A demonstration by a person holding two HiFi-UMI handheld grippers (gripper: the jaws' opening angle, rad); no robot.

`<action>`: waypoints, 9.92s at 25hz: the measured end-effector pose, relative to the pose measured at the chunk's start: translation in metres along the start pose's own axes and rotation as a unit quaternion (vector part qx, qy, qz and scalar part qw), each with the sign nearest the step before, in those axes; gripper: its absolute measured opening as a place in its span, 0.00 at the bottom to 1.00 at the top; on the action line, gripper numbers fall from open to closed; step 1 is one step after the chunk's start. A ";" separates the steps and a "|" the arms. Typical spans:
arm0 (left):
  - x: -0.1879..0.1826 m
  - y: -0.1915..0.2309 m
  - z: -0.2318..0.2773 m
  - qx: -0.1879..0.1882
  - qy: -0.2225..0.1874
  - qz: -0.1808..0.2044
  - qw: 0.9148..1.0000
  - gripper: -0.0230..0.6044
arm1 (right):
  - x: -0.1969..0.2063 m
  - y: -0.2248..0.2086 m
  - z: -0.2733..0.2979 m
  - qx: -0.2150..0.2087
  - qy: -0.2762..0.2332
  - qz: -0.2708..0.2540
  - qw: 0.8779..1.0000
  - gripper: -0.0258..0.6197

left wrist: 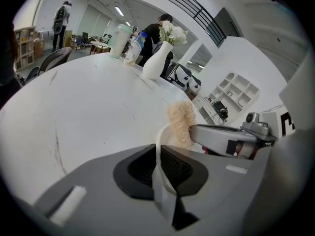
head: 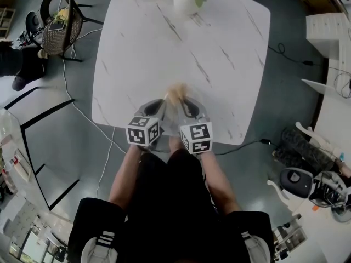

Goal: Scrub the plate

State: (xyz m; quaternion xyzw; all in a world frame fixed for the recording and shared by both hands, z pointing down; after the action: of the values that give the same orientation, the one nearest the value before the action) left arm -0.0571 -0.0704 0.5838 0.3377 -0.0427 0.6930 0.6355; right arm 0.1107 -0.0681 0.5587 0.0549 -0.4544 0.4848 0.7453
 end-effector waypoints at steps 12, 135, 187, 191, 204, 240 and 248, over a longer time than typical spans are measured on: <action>-0.002 0.002 0.000 0.002 -0.005 -0.009 1.000 0.09 | 0.010 -0.020 -0.019 0.045 0.005 0.025 0.999 0.11; -0.003 0.021 -0.011 0.006 -0.038 -0.047 0.998 0.07 | 0.030 0.042 -0.011 -0.033 0.040 0.032 0.998 0.11; -0.024 -0.009 -0.064 -0.007 -0.095 0.063 0.993 0.05 | -0.003 0.007 -0.096 0.091 -0.052 0.041 0.994 0.11; -0.033 -0.016 -0.087 0.002 -0.114 0.082 0.990 0.05 | -0.016 0.022 -0.112 0.105 -0.078 0.028 0.991 0.11; -0.061 -0.039 -0.200 0.039 -0.218 0.151 0.963 0.05 | -0.062 0.110 -0.164 0.132 -0.168 -0.054 0.976 0.11; -0.004 -0.012 -0.373 0.050 -0.338 0.202 0.918 0.05 | -0.023 0.272 -0.252 0.177 -0.298 -0.105 0.932 0.11; -0.004 -0.016 -0.376 0.052 -0.338 0.203 0.918 0.05 | -0.022 0.274 -0.255 0.176 -0.301 -0.101 0.932 0.11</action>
State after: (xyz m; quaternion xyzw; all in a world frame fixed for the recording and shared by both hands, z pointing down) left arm -0.1985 0.1130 0.2876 0.5684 -0.2864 0.6529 0.4107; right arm 0.0561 0.1940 0.2963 0.3740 -0.5572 0.4400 0.5968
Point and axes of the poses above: the fingertips, and each gripper's own axes: z forward along the fingers, y to its left, x out of its underside, the point moved 10 cm from there along -z, backward along the fingers, and after that the axes turned 10 degrees about -x, right-handed, at the moved point
